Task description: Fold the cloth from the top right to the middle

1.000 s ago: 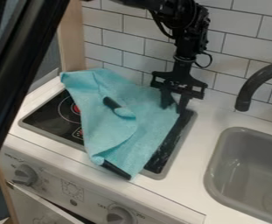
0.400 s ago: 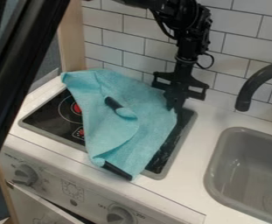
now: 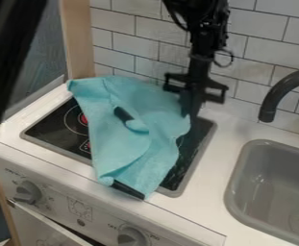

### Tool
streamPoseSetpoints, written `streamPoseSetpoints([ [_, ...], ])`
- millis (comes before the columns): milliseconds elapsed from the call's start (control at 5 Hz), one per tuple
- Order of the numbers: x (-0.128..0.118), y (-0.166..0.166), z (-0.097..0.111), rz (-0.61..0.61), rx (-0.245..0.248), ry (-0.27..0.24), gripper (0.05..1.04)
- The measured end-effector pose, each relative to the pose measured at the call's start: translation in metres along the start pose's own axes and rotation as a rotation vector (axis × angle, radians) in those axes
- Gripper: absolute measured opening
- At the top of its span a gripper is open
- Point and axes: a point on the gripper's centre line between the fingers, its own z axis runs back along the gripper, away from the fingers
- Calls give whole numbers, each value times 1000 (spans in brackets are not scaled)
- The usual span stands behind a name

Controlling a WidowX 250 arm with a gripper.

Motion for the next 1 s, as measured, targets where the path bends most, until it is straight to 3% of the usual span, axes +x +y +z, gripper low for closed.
streamPoseSetpoints([
  [400, -23, 50, 37, 123, -38, -47, 50],
  [600, -36, 72, 43, 164, -37, -56, 50],
  [1000, -64, 96, 28, 190, 54, -5, 50],
])
